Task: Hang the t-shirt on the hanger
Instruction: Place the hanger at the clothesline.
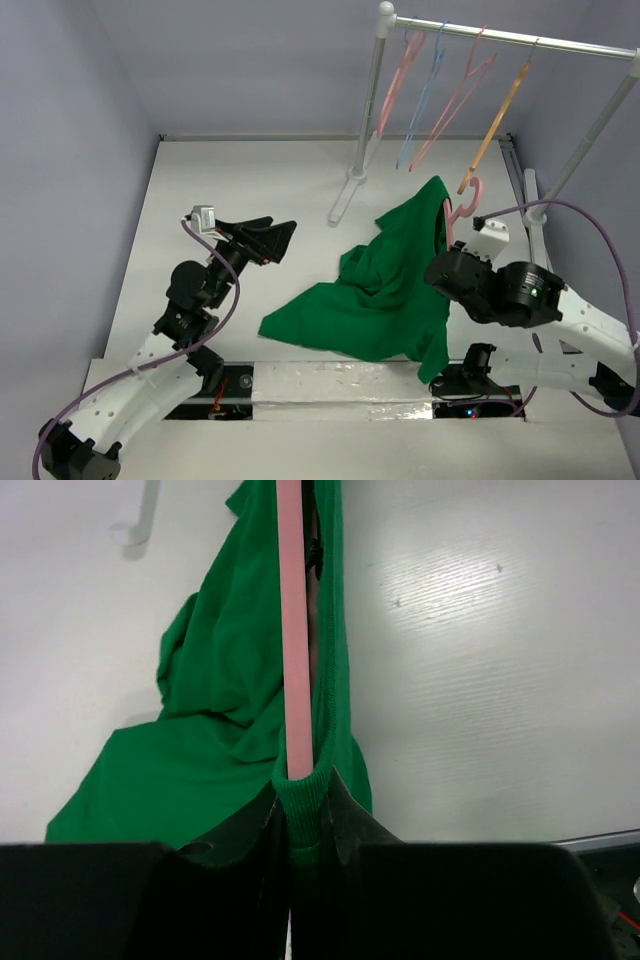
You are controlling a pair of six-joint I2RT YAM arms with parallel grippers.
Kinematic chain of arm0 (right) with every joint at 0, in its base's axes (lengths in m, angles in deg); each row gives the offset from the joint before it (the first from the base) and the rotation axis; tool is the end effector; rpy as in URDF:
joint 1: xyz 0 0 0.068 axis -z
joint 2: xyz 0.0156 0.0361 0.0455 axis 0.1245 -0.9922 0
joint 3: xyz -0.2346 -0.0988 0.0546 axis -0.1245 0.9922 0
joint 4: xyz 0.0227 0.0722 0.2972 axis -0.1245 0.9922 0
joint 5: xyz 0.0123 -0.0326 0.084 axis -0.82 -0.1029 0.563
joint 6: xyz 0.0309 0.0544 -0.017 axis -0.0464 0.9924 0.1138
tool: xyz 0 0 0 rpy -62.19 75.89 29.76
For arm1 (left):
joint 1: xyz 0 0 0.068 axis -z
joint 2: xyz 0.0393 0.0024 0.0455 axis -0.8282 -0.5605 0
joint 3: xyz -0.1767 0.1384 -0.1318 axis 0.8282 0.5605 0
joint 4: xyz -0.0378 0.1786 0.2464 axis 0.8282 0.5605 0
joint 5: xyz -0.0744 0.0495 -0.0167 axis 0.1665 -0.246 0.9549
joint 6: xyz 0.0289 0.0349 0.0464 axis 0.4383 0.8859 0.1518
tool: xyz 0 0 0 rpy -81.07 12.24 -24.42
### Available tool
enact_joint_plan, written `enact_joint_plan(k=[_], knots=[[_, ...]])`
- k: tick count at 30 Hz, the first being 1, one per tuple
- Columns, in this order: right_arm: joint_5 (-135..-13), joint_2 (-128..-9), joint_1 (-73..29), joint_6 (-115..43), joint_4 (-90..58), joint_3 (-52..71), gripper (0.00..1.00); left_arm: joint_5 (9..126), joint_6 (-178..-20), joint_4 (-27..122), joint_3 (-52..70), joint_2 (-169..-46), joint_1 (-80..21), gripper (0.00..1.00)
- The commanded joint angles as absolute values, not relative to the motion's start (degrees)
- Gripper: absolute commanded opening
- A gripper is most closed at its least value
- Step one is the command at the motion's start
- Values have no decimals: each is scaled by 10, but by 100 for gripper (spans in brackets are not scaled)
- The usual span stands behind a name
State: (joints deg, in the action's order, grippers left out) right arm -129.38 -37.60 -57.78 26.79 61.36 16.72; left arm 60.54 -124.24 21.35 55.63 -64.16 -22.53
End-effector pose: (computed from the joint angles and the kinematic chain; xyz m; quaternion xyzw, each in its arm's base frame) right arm 0.1071 0.1411 0.3603 0.1410 0.8796 0.0698 0.4489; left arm 0.1848 -0.1231 0.3185 -0.0077 0.5623 -0.4806 0.6729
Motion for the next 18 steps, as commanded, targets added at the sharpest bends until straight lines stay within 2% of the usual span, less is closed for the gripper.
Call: enact_joint_plan(k=[1,9,11,16,18], knots=[[-1346,-361,-553,253,684,143,0,617,-1235,175,571,-617,-223,99],[-1353,-356,-482,203,671,148,0,620,-1241,171,576,-602,-223,99],[-1343,-365,-452,147,634,155,0,623,-1241,171,576,-606,-223,99],[-1294,-358,-275,-50,451,221,0,622,-1239,176,577,-597,-223,99],[-1291,-346,-239,-93,410,226,0,617,-1238,176,582,-594,-223,99]])
